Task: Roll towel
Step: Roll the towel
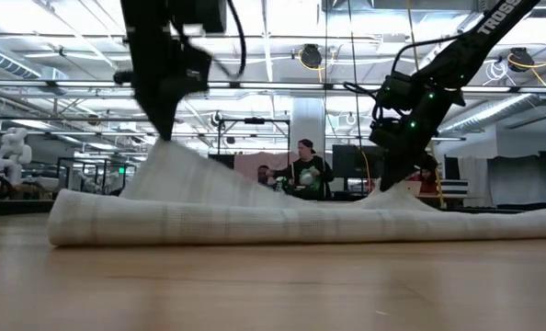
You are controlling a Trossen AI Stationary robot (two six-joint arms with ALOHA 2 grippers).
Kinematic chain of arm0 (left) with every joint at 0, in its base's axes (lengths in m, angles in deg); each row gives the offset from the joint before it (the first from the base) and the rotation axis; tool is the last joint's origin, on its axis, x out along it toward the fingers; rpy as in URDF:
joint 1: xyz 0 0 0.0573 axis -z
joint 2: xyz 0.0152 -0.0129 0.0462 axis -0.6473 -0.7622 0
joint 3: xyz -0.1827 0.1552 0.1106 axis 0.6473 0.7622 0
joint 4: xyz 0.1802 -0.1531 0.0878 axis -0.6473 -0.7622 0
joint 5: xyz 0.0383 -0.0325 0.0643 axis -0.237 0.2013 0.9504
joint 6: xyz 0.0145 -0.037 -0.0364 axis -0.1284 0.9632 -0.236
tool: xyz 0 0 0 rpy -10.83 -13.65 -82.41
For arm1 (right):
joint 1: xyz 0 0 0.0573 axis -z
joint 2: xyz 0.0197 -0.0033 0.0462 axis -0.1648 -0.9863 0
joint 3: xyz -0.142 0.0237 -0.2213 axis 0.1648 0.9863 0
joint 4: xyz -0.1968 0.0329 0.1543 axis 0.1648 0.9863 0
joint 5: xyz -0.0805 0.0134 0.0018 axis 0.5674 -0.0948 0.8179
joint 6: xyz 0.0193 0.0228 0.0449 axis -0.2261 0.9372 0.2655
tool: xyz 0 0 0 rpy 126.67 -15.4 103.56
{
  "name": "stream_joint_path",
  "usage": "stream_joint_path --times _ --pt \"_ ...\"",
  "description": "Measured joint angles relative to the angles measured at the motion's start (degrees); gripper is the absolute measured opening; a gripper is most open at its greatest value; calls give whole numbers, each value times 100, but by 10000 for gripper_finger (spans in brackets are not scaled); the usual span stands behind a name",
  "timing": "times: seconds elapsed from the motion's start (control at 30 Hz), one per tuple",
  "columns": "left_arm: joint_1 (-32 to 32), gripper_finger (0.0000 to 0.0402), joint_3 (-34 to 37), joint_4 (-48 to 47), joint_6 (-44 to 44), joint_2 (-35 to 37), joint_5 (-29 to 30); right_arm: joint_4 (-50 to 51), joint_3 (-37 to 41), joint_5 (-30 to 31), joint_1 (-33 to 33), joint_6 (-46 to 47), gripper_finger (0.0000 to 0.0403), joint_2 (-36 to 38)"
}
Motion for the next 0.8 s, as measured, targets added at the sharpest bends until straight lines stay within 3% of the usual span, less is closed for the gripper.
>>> stream_joint_path --times 0.17,0.3,0.53,0.8 --pt "-129 2 -251 -1 -711 648 -223 -3 0 8 0 0 0 78" --pt "-532 2 -148 -140 -1216 727 -183 -111 0 11 0 0 0 145" --pt "-1337 1 693 773 -1744 644 -560 -226 0 17 0 0 0 157" --pt "-1831 1 1178 1025 -1738 591 -480 -220 0 37 0 -6 0 159"
